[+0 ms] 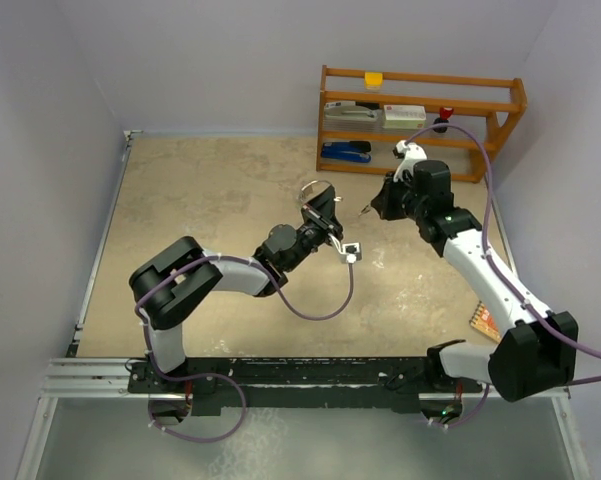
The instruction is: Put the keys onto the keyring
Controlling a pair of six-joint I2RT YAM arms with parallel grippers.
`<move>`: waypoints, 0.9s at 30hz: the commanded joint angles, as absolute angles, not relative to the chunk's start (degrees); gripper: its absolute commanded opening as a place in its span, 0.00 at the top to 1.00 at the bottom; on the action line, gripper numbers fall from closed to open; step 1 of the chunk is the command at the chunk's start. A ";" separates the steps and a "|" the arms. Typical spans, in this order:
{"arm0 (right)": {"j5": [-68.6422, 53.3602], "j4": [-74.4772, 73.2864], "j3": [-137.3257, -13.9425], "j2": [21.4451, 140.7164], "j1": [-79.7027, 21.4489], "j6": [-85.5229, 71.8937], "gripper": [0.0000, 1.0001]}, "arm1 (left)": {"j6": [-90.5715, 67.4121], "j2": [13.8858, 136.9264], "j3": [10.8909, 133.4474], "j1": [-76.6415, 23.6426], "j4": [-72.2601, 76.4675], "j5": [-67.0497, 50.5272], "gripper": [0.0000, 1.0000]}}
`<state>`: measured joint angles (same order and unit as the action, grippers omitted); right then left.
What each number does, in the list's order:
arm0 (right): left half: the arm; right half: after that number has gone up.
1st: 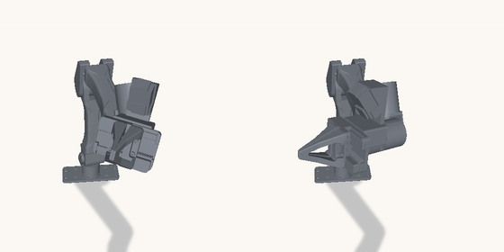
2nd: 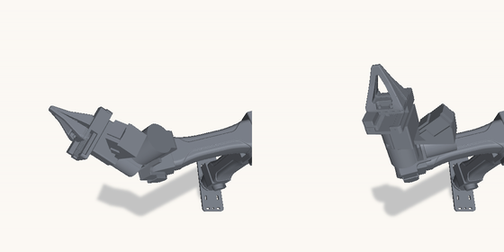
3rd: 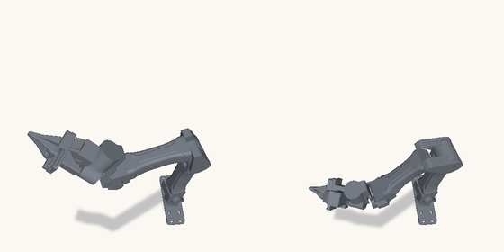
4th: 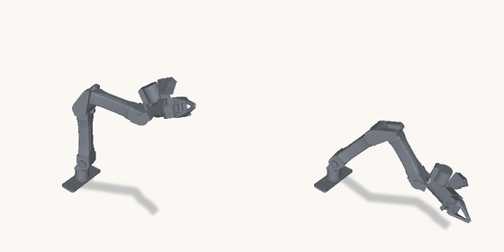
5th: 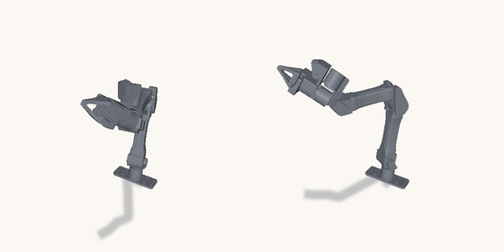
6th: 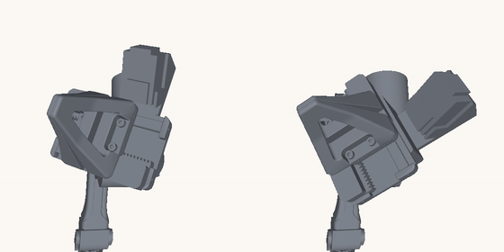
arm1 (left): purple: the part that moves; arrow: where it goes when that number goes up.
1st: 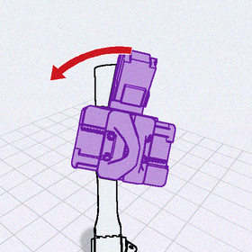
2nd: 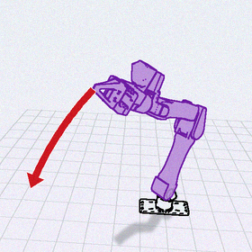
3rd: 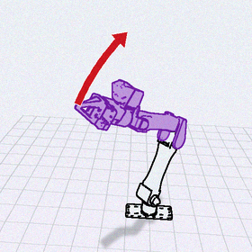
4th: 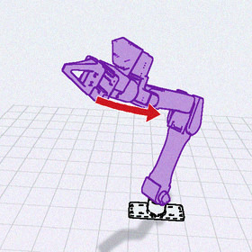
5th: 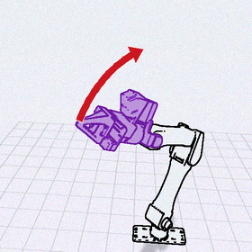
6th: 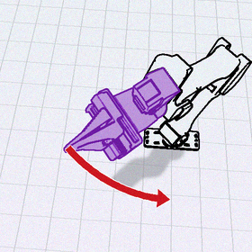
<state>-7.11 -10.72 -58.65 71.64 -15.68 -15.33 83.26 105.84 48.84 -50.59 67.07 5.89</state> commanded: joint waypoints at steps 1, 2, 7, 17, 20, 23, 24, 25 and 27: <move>-17.40 -7.80 -63.84 73.60 -15.56 -12.63 1.00 | 82.33 105.24 50.59 -51.31 70.48 4.45 1.00; -18.83 -7.85 -64.35 74.17 -15.56 -12.64 1.00 | 82.35 105.31 50.70 -51.31 70.46 4.32 1.00; -22.56 -5.87 -65.00 74.24 -15.55 -12.51 1.00 | 82.77 105.35 51.15 -51.83 69.90 3.74 1.00; -28.66 -6.63 -67.23 73.50 -15.56 -13.05 1.00 | 83.62 106.03 51.95 -51.94 69.16 4.01 1.00; -30.13 -8.17 -68.12 73.15 -15.56 -13.04 1.00 | 83.89 106.25 52.48 -51.94 68.95 4.18 1.00; -30.97 -9.30 -68.44 72.75 -15.55 -12.94 1.00 | 84.55 106.60 52.91 -51.94 68.33 4.29 1.00; -31.25 -9.52 -68.46 72.65 -15.56 -12.98 1.00 | 84.68 106.63 53.11 -51.94 68.30 4.45 1.00; -31.68 -9.86 -68.47 72.54 -15.56 -12.97 1.00 | 84.86 106.81 53.26 -51.94 68.30 4.66 1.00; -32.09 -10.83 -68.55 72.30 -15.59 -12.81 1.00 | 85.02 107.03 53.51 -51.94 68.30 5.19 1.00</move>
<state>-28.77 -9.63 -65.73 74.46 -15.68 -13.47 83.68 106.72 50.87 -51.57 66.11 4.78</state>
